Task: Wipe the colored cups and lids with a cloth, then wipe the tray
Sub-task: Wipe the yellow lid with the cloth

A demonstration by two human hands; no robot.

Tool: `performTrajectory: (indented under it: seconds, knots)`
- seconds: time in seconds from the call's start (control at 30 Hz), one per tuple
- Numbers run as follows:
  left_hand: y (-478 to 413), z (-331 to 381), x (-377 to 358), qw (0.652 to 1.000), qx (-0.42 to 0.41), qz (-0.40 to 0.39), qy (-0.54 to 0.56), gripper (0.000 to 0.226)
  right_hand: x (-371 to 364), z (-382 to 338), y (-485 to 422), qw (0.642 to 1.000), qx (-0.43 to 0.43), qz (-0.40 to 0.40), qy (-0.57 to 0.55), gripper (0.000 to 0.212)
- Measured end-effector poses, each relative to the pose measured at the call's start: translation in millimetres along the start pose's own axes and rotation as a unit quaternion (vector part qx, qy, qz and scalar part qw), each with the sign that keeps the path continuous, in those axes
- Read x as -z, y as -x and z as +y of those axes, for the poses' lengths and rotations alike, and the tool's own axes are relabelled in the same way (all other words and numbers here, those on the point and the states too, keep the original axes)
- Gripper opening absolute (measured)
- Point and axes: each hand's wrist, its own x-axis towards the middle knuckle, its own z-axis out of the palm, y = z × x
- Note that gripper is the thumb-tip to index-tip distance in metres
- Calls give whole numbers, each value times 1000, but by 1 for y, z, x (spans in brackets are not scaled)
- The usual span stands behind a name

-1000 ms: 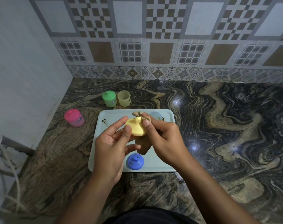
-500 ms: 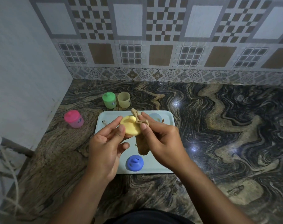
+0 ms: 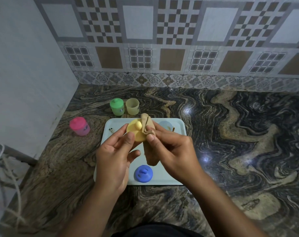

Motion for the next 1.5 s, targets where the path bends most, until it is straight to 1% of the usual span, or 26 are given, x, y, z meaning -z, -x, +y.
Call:
performTrajectory:
  seconds: [0.03,0.1,0.17,0.23,0.33,0.4,0.47,0.53,0.6,0.67,0.8,0.87,0.97,1.03,1.1,1.17,1.23,1.3,1.37,1.43,1.5]
  knots:
    - [0,1,0,1000,0,-5,2,37,0,1,0,1000,11,4,27,26]
    - [0,1,2,1000,3,-18,-6,39,1,1,-2,999,6,23,34,24]
    - [0,1,3,999,11,-39,-26,42,5,-1,-6,999,-37,32,20,23]
    - [2,-1,5,998,12,-58,-34,45,7,-4,-7,998,-67,11,10,22]
    - [5,-5,3,994,-14,-83,-69,60,3,-10,-6,994,-95,4,-49,19]
    - [6,-6,-2,994,-28,-69,-79,67,1,-9,-5,991,-105,19,-86,20]
    - [4,-5,-4,997,-29,-29,-60,62,-1,-7,-3,994,-75,28,-79,23]
    - [2,-3,-3,999,-30,-4,-35,48,-3,-5,1,999,-21,28,-26,26]
    - [0,1,-2,1000,-26,0,-16,38,-2,-2,3,999,15,20,28,27]
    - [1,2,-2,1000,-16,-11,-7,35,1,0,0,999,-1,20,36,26]
    - [2,1,-1,1000,0,-15,1,30,9,-2,-9,996,-83,24,24,27]
    - [4,0,-2,1000,-7,-18,-1,37,6,-4,-10,995,-98,19,11,23]
    - [8,-2,-6,998,-25,-38,-38,57,1,-7,-10,994,-111,19,-5,21]
    - [8,-3,-7,997,-32,-29,-57,61,0,-6,-9,992,-116,29,-32,21]
    - [6,-3,-6,999,-27,-5,-45,52,0,-4,-6,993,-105,37,-36,21]
    - [3,0,-4,1000,-14,10,-24,40,-2,-2,0,996,-79,29,-6,21]
    - [2,5,-2,1000,5,-5,-11,32,-2,1,3,997,-59,34,25,24]
    - [0,10,1,999,29,-31,-10,30,1,2,1,997,-66,39,27,30]
    - [-2,11,3,998,44,-41,-19,30,4,1,-2,995,-81,38,32,34]
    - [-2,7,2,998,37,-31,-32,29,4,1,-3,995,-85,39,43,30]
    - [2,2,-2,998,14,-36,-57,34,1,0,-4,994,-92,41,32,22]
